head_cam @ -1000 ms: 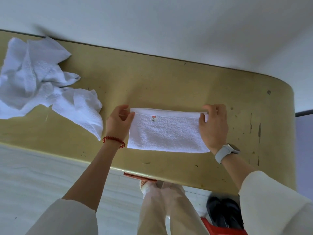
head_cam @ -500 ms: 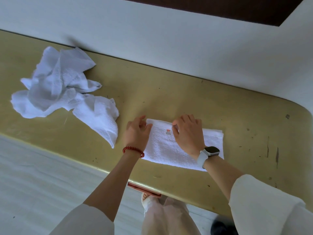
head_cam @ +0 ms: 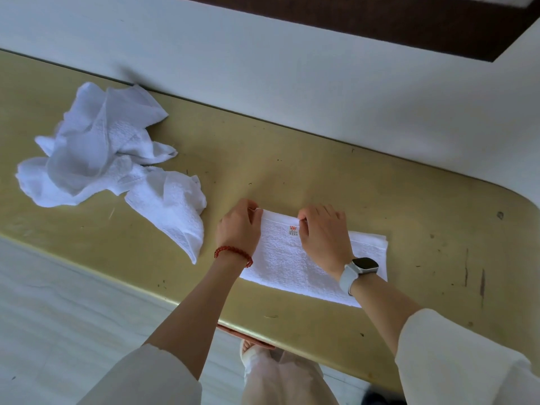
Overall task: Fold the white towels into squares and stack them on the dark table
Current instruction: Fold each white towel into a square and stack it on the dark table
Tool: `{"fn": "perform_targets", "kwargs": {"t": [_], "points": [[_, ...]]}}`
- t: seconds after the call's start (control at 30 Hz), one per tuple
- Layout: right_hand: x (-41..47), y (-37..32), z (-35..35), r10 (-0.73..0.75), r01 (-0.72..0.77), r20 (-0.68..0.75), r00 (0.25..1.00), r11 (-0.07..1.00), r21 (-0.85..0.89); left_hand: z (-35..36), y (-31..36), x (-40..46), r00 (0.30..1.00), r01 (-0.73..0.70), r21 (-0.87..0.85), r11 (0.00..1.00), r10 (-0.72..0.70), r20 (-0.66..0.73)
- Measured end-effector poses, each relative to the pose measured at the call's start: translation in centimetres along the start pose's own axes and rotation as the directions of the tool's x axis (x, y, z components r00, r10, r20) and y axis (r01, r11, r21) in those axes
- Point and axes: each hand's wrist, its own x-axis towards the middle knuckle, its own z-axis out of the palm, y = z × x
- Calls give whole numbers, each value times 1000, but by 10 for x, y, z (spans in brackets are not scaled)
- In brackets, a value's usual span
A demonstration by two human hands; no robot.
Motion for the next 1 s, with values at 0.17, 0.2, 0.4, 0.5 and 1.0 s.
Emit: {"fn": "perform_targets", "kwargs": {"t": [0.17,0.2,0.4,0.5,1.0], "points": [[-1,0,3,-28,26,-85,996,999,-33,0,1,7,997,-70,110,991,68,23],[-3,-1,1,-56,50,-119,991,997,-56,0,1,6,997,-79,76,994,79,4],[-25,-10,2,-308,311,43,950,933,-181,-8,-18,-30,966,-208,-56,977,196,-169],[-29,-14,10,-286,320,188,939,929,-184,-9,-31,-48,976,-178,-26,984,173,-134],[-32,-14,14,-244,277,249,937,954,-111,6,-59,-60,926,-269,380,885,346,-149]]}}
